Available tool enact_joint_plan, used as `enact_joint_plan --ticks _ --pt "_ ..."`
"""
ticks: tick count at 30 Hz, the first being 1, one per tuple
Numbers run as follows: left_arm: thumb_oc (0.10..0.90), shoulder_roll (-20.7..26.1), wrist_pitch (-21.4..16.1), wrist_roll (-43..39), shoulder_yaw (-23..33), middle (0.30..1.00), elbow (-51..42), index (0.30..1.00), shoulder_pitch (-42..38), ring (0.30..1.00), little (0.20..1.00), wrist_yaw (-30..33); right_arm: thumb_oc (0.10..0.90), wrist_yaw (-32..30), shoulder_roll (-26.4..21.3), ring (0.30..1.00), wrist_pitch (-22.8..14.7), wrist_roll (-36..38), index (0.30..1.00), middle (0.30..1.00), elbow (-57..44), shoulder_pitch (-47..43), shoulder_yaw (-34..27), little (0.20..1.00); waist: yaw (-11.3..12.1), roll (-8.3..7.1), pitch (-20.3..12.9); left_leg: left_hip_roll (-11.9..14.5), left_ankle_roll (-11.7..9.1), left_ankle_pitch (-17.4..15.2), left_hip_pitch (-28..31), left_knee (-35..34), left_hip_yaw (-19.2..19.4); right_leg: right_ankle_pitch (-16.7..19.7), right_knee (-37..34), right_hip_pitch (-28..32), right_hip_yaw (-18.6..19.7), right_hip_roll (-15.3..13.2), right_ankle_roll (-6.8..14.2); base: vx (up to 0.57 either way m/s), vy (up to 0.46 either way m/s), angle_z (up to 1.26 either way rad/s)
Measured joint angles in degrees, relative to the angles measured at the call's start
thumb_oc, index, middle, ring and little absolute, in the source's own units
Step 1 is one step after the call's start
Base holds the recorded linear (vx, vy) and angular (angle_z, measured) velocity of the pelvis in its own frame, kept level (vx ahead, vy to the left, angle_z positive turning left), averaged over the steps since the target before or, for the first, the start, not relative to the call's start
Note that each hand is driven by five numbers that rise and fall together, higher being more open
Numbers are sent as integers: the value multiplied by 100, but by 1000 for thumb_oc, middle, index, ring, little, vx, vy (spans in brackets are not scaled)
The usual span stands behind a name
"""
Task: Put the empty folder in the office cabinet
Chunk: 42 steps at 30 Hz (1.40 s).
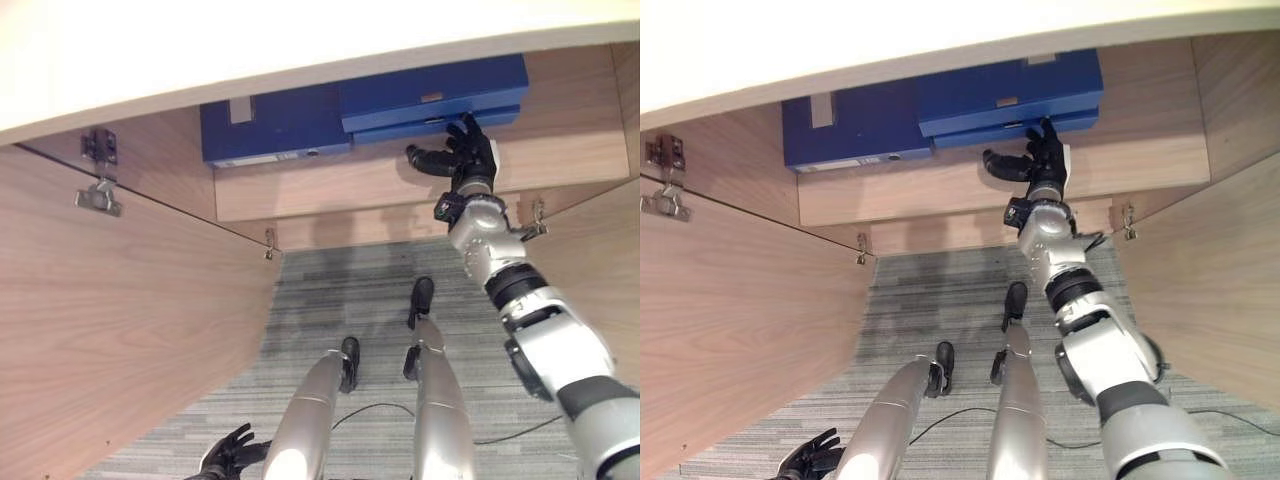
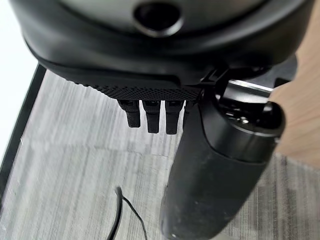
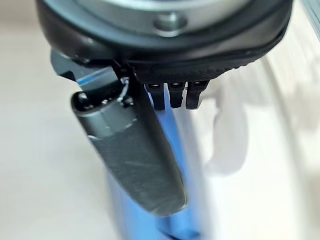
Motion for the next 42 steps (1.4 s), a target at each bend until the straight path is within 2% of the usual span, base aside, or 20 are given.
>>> enact_joint_plan --ticks 2,4,6,9,11,14,16,17,19,22,26,30,31,34,35,37,38,42 --pt "800 -17 -2 90 -6 900 40 900 37 900 900 23 800 221 -42 900 219 -387 900 900 214 -261 402 900 12 -1 4 11 8 45 2 -41 -22 -153 2 11 -75 -6 6 -14 -10 4" --pt "800 -77 -26 141 -8 900 48 900 89 900 900 29 800 315 -37 900 329 -651 900 900 266 -347 554 900 39 1 11 58 20 52 1 -78 -35 -257 9 11 -149 7 7 0 0 0" --pt "800 -111 -76 227 -19 900 45 900 130 900 900 24 800 365 -38 900 320 -720 900 900 368 -385 564 900 68 -1 12 68 34 41 6 -91 -41 -296 11 11 -204 10 7 0 0 0" --pt "800 -114 -90 265 -78 900 16 900 175 900 900 25 800 438 -37 900 348 -807 900 900 385 -456 569 900 66 -1 18 86 -13 100 10 -197 -102 -422 -33 12 -264 21 179 -4 -4 1" --pt "800 -104 -110 265 -71 900 -31 900 179 900 900 34 800 447 -51 900 355 -807 900 900 423 -473 565 900 98 2 19 109 -20 104 13 -204 -113 -385 -21 12 -249 50 125 -6 2 3" --pt "800 -110 -102 265 -164 900 -44 900 180 900 900 25 800 503 -107 900 375 -916 900 900 575 -625 872 900 93 1 19 94 -74 129 27 -234 -157 -410 -99 47 -264 64 156 -6 1 2" --pt "800 -117 -93 275 -167 900 -170 900 192 900 900 25 800 657 -325 900 409 -1291 900 900 614 -806 1721 900 120 5 21 102 -56 124 26 -238 -149 -406 -96 48 -278 61 153 0 0 0" --pt "800 -117 -102 279 -167 900 -206 900 194 900 900 24 800 705 -368 900 421 -1394 900 900 614 -841 1854 900 131 5 22 104 -56 124 27 -234 -149 -406 -95 52 -276 62 153 -19 8 7" --pt "800 -138 -70 306 -163 900 -419 900 215 900 900 12 800 822 -473 900 537 -2163 900 900 632 -1094 2801 900 135 2 22 88 -53 129 32 -235 -161 -410 -143 91 -298 54 158 -9 6 2" --pt "800 -220 -65 305 -15 900 -604 900 238 900 900 16 800 918 -518 900 621 -2954 900 900 688 -1223 3466 900 130 1 23 95 -49 139 40 -225 -162 -405 -166 136 -378 43 151 -9 4 1" --pt "800 -330 -26 293 6 900 -926 900 300 900 900 21 800 929 -521 900 731 -3737 900 900 876 -1353 4000 900 113 -16 33 100 -62 154 158 -255 -149 -405 -298 293 -391 50 151 -30 1 -3" --pt "800 -324 -28 282 124 900 -1189 900 383 900 900 8 800 906 -501 900 807 -4189 900 900 866 -1526 4227 900 -8 -56 50 96 -22 153 230 -326 -112 -375 -342 349 -453 24 111 -41 -4 -1" --pt "800 -327 5 252 211 900 -1170 900 373 900 900 48 800 914 -553 900 808 -4329 900 900 831 -1579 4245 900 0 -110 71 37 -19 169 304 -415 -59 -287 -351 355 -418 -12 11 -21 8 -6" --pt "800 -322 7 246 238 900 -1189 900 394 900 900 45 800 912 -586 900 810 -4728 900 900 762 -1727 4268 900 -94 -146 80 -5 -28 162 320 -440 -76 -208 -381 363 -378 -12 -82 -5 -1 1" --pt "800 -322 9 245 239 900 -1222 900 394 900 900 51 800 911 -636 900 810 -4747 900 900 694 -1733 4268 900 -108 -165 87 -10 -32 158 320 -435 -79 -175 -387 369 -364 -10 -82 -15 0 6" --pt "800 -309 14 242 287 900 -1269 900 400 900 900 140 800 915 -662 900 811 -4745 900 900 552 -1732 4269 900 -170 -332 81 -59 -37 131 317 -406 -57 100 -462 377 -239 -4 -129 -33 2 3" --pt "800 -310 21 234 309 900 -1295 900 399 900 900 142 800 917 -676 900 797 -4744 900 900 535 -1732 4271 900 -176 -369 85 -81 -38 120 317 -391 -54 140 -480 383 -212 -2 -135 -31 2 -1" --pt "800 -306 62 103 335 900 -1319 900 401 900 900 145 800 930 -831 900 815 -4722 900 900 240 -1704 4334 900 -202 -410 86 -93 -18 106 374 -370 -43 168 -593 509 -201 -8 -138 -33 -2 -1"
